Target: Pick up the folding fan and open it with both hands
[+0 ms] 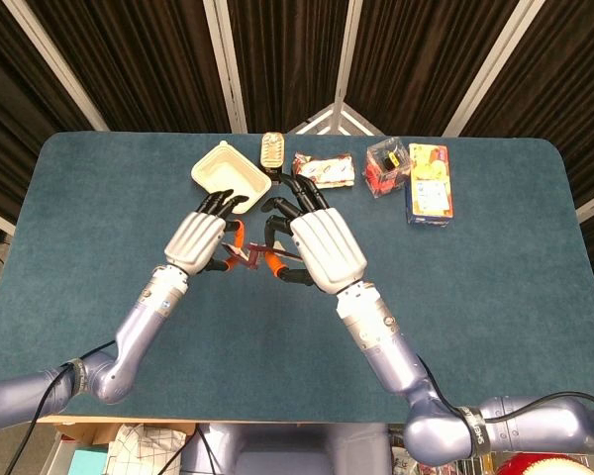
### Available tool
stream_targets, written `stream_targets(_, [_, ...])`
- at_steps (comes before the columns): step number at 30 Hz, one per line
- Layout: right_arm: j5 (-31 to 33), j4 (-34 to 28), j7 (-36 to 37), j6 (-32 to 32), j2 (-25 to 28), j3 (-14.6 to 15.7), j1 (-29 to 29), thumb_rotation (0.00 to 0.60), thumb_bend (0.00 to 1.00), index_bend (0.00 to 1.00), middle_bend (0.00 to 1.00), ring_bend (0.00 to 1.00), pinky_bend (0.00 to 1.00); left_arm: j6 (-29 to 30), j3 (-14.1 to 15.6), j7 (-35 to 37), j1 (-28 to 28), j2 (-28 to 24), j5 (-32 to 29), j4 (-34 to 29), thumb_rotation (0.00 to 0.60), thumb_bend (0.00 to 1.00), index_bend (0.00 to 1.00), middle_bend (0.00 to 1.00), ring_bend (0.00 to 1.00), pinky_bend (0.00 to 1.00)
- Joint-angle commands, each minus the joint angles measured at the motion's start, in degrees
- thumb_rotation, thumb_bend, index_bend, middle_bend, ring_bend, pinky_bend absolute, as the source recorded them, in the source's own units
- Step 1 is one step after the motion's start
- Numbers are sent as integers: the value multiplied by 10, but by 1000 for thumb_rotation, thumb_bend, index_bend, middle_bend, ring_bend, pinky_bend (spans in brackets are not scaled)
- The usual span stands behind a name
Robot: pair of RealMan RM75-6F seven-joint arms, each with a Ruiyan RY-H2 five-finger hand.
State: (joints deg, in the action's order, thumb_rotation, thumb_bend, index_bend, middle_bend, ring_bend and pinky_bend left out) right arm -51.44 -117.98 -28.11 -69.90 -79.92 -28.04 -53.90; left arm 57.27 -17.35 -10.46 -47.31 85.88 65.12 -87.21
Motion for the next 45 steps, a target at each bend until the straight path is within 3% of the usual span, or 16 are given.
stream_targets(1, [-12, 5, -1, 1, 10, 11, 6, 600, 520, 821, 319, 14, 0, 5, 1, 5, 6, -10, 2, -2, 600, 494, 705, 102, 0, 0])
stream_targets(14, [-85, 71, -17, 7, 77, 65, 39, 600, 520, 823, 321, 16, 0, 17, 7, 34, 37, -77, 9, -6, 600, 494, 709, 102, 0, 0])
stream_targets(24, [-135, 87, -24, -1, 105, 97, 62, 600, 520, 823, 321, 16, 0, 31, 5, 48, 53, -111, 16, -19, 600, 494, 712, 104, 0, 0])
stream_targets(45, [-214, 153, -24, 1, 109, 154, 90, 600, 519, 823, 322, 23, 0, 35, 9, 29, 47, -97, 9, -21, 600, 494, 715, 105, 0, 0])
